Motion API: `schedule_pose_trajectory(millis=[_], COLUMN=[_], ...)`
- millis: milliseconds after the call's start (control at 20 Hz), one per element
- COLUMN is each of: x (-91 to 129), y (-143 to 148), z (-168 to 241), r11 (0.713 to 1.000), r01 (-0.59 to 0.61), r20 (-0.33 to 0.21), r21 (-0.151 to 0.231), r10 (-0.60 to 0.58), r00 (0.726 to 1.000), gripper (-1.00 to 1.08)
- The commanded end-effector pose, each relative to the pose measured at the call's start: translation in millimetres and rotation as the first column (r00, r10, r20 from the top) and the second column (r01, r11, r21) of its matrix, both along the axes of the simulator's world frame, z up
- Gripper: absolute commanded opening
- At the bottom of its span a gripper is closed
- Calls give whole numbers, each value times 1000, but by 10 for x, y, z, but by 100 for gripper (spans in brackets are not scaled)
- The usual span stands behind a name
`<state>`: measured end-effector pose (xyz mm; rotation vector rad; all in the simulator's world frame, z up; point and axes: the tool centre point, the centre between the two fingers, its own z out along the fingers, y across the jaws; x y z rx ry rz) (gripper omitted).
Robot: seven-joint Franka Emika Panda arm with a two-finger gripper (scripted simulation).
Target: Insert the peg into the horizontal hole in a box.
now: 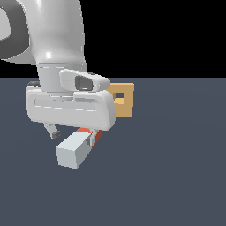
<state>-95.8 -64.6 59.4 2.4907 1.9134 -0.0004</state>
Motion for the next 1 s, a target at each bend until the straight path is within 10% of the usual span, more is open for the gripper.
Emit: schedule_pose_trajectory(millis=[0, 450, 500, 950], x=[-11, -14, -14, -14], y=[-2, -3, -3, -3], z=[-124, -351, -351, -351], r11=[1000, 1000, 1000, 1000], r01=[2, 3, 3, 3], r20=[-1, 0, 0, 0], r21=[0, 1, 1, 1], r10=[-2, -3, -3, -3], r00=[1000, 1000, 1000, 1000], gripper=[100, 100, -100, -100])
